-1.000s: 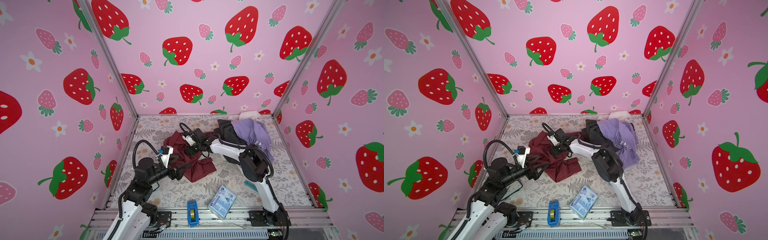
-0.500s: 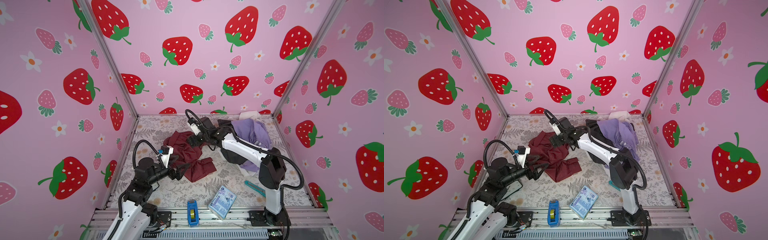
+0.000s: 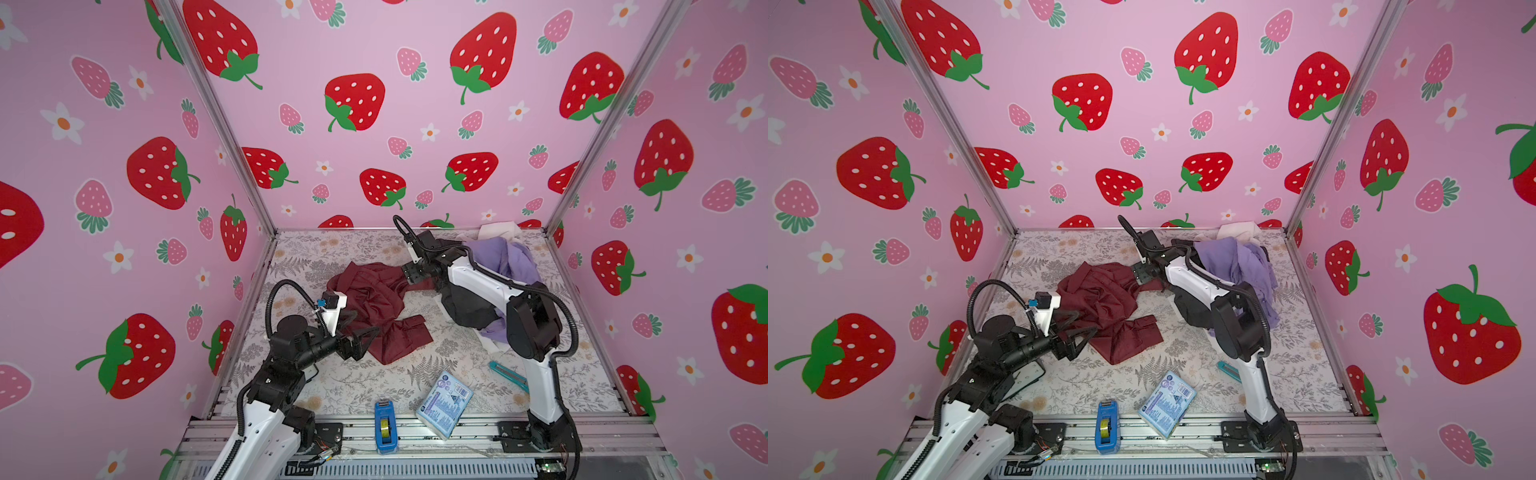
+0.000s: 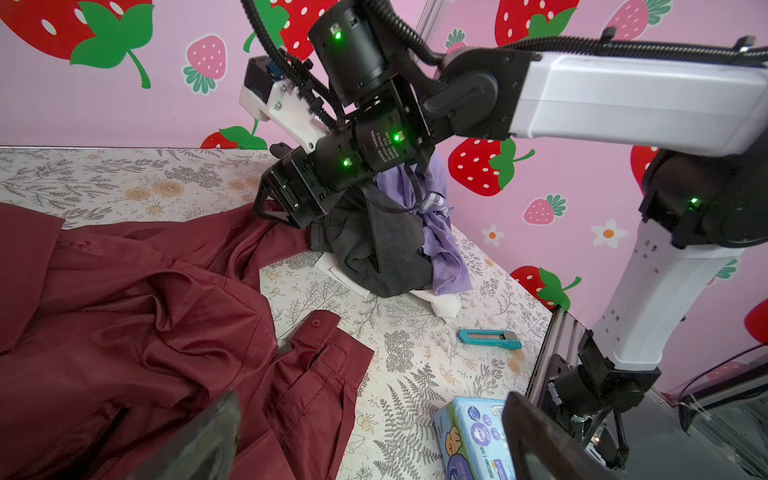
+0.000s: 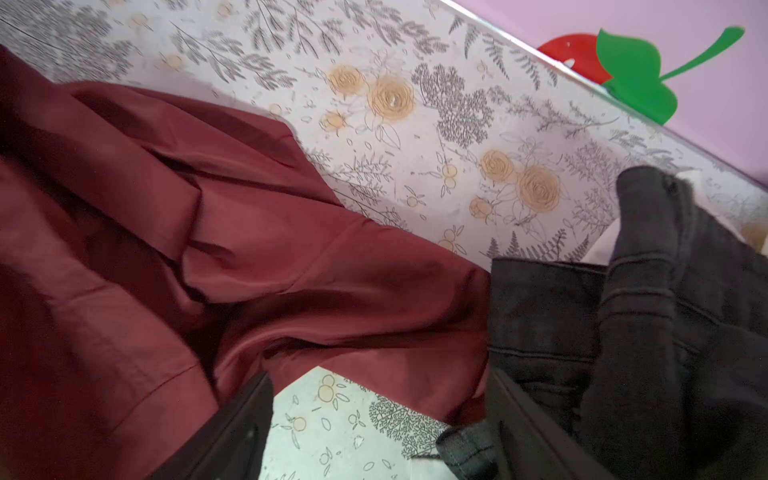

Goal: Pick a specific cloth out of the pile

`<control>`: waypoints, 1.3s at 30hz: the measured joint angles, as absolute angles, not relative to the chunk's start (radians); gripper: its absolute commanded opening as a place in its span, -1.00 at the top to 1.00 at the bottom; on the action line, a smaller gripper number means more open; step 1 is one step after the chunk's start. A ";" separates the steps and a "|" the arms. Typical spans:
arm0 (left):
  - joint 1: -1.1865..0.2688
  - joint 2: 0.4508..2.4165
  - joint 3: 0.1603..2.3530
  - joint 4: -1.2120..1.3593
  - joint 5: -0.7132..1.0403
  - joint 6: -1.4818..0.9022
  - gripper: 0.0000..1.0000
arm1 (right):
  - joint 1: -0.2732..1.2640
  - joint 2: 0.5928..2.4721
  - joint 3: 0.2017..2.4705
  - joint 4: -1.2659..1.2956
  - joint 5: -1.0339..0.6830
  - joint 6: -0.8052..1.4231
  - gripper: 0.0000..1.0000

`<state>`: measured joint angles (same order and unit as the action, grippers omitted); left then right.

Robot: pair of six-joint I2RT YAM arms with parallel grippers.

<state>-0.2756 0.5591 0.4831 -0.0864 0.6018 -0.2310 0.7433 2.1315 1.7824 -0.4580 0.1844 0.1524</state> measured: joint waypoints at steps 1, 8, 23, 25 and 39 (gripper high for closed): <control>-0.276 0.559 0.483 -0.087 0.601 -0.231 -0.98 | 0.743 2.141 1.782 -0.459 0.184 0.155 -0.64; -0.276 0.569 0.483 -0.087 0.587 -0.230 -0.98 | 0.741 2.178 1.782 -0.457 0.184 0.165 -0.59; -0.276 0.570 0.483 -0.087 0.583 -0.219 -0.99 | 0.691 2.273 1.782 -0.432 0.103 0.193 -0.70; -0.276 0.570 0.483 -0.087 0.583 -0.216 -0.98 | 0.684 2.273 1.782 -0.423 0.091 0.198 -0.73; -0.276 0.570 0.483 -0.087 0.583 -0.209 -0.99 | 0.658 2.323 1.794 -0.342 -0.068 0.236 -0.36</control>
